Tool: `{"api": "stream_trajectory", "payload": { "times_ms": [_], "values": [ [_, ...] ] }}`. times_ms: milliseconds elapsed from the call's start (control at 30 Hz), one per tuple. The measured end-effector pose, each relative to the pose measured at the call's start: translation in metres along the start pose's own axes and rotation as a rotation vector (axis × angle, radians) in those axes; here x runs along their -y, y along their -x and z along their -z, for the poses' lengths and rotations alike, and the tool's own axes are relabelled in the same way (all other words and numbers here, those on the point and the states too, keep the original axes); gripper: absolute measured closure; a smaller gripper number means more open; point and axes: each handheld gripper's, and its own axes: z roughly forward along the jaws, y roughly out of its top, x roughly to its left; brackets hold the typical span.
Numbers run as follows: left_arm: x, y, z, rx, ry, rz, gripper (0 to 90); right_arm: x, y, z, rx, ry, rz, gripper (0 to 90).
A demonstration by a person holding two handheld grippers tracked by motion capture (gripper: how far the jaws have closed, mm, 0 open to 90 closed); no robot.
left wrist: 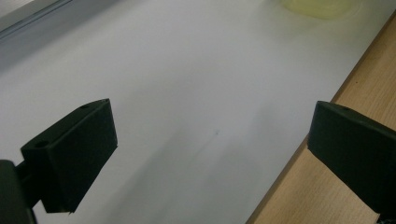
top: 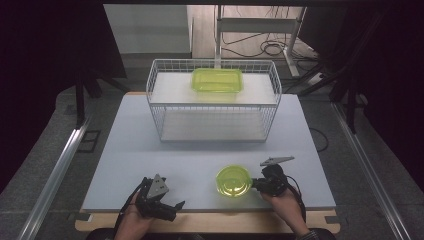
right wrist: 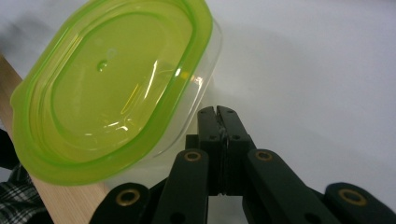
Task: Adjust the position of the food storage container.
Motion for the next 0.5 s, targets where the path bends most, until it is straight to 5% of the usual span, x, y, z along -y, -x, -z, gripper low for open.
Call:
{"api": "stream_trajectory", "payload": {
  "times_ms": [500],
  "values": [
    [0.000,0.000,0.001,-0.004,0.005,0.003,1.5,-0.017,-0.013,-0.021,-0.026,-0.018,0.061,88.3]
  ]
}}
